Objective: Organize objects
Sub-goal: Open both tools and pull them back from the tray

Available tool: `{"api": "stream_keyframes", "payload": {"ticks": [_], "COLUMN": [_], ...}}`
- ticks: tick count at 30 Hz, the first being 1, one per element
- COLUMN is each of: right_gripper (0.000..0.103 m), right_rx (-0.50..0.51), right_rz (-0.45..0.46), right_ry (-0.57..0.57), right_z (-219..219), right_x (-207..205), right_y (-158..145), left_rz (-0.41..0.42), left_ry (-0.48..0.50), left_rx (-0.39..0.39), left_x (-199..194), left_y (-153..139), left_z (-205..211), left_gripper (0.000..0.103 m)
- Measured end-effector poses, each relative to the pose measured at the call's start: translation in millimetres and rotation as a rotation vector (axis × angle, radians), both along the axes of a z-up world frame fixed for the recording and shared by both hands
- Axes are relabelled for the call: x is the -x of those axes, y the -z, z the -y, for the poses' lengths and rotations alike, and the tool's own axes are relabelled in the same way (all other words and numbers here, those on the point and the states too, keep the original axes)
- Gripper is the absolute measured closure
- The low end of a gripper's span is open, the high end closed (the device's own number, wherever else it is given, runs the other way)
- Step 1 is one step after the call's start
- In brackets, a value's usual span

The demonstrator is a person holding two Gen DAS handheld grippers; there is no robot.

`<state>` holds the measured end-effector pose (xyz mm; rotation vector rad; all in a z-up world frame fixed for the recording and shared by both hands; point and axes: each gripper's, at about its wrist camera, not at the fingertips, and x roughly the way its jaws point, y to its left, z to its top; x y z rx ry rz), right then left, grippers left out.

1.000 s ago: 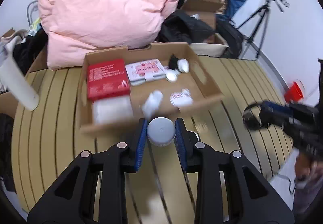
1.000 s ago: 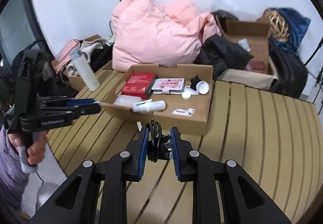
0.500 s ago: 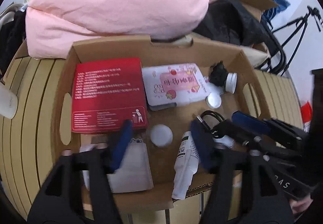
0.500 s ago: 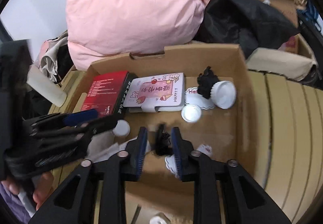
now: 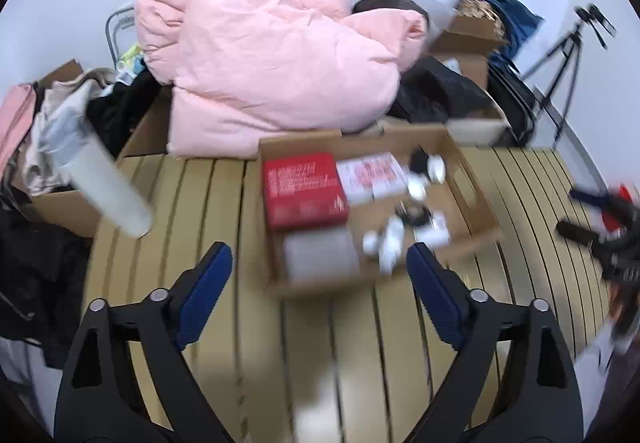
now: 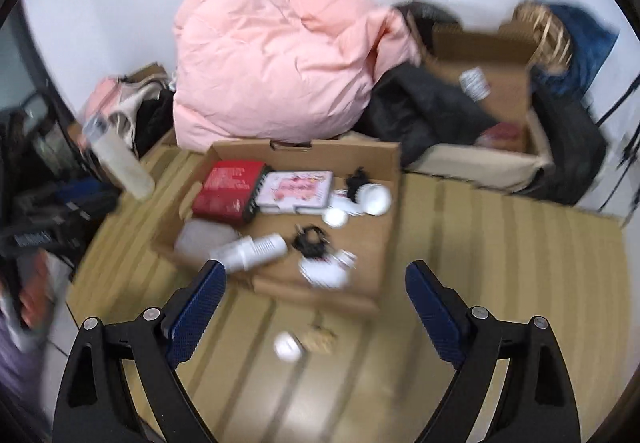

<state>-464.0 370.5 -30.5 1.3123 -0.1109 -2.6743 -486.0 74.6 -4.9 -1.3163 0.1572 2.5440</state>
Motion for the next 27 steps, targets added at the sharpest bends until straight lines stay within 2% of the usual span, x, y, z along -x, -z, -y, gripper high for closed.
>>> {"api": "stream_keyframes", "payload": {"ticks": [3, 6, 10, 15, 20, 27], "right_gripper": [0.009, 0.009, 0.009, 0.009, 0.009, 0.009], "right_rx": [-0.090, -0.122, -0.201, -0.198, -0.194, -0.170], "right_rz": [-0.049, -0.084, -0.133, -0.165, -0.171, -0.155], "right_ry": [-0.008, -0.031, -0.081, -0.153, -0.137, -0.164], "right_z": [-3, 1, 16, 27, 23, 26], "right_x": [-55, -110, -185, -245, -274, -293], "right_y": [-32, -56, -77, -93, -99, -89], "left_rz": [-0.014, -0.064, -0.125, -0.190, -0.193, -0.132], "left_ry": [0.022, 0.016, -0.002, 0.001, -0.056, -0.082], "left_rx": [0.025, 0.047, 0.077, 0.135, 0.094, 0.066], "left_x": [-54, -106, -179, -250, -277, -278], "left_y": [-25, -47, -67, -86, -93, -66], "left_z": [20, 41, 68, 96, 113, 97], "left_gripper": [0.010, 0.002, 0.000, 0.000, 0.000, 0.000]}}
